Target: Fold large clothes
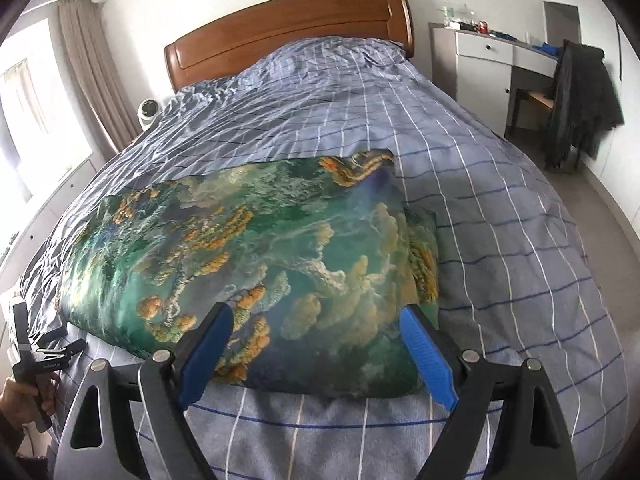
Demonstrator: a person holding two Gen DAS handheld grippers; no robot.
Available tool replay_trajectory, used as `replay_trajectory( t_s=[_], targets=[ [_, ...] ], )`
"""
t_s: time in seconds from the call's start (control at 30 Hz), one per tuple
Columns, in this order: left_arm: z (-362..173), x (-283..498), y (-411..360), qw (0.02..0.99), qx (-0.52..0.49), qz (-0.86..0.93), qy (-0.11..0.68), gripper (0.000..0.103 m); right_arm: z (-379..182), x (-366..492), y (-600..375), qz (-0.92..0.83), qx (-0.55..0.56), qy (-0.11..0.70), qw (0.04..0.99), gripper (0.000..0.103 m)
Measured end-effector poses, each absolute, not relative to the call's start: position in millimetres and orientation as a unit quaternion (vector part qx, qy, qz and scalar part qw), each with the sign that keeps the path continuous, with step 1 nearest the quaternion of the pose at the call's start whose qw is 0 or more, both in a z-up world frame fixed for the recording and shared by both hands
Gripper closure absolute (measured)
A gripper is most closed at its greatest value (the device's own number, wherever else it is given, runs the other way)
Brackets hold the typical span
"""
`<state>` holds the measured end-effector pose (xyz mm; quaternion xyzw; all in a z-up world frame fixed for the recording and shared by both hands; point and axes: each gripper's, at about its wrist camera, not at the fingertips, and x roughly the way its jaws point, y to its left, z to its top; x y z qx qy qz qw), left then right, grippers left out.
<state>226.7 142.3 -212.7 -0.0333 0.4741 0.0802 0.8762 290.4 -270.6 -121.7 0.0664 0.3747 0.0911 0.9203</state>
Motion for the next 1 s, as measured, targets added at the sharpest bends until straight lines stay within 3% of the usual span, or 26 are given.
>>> replay_trajectory(
  t_s=[0.3,0.5,0.73,1.0],
  targets=[
    [-198.7,216.1,154.8,0.871,-0.067,0.070,0.481,0.001,-133.8,289.0,-269.2,0.079,0.064,0.384,0.918,0.016],
    [-127.9,190.8,171.2,0.920,-0.122,0.059,0.369,0.001,-128.2,279.7,-273.1,0.078,0.072,0.375,0.921,0.016],
    [-70.8,268.3,145.2,0.931,-0.099,-0.037,0.350,0.001,-127.5,280.6,-264.3,0.087,0.081,0.376,0.919,0.016],
    [-109.4,366.4,118.2,0.917,-0.047,-0.033,0.394,0.001,-120.0,275.4,-250.8,0.104,0.071,0.370,0.920,0.016]
  ],
)
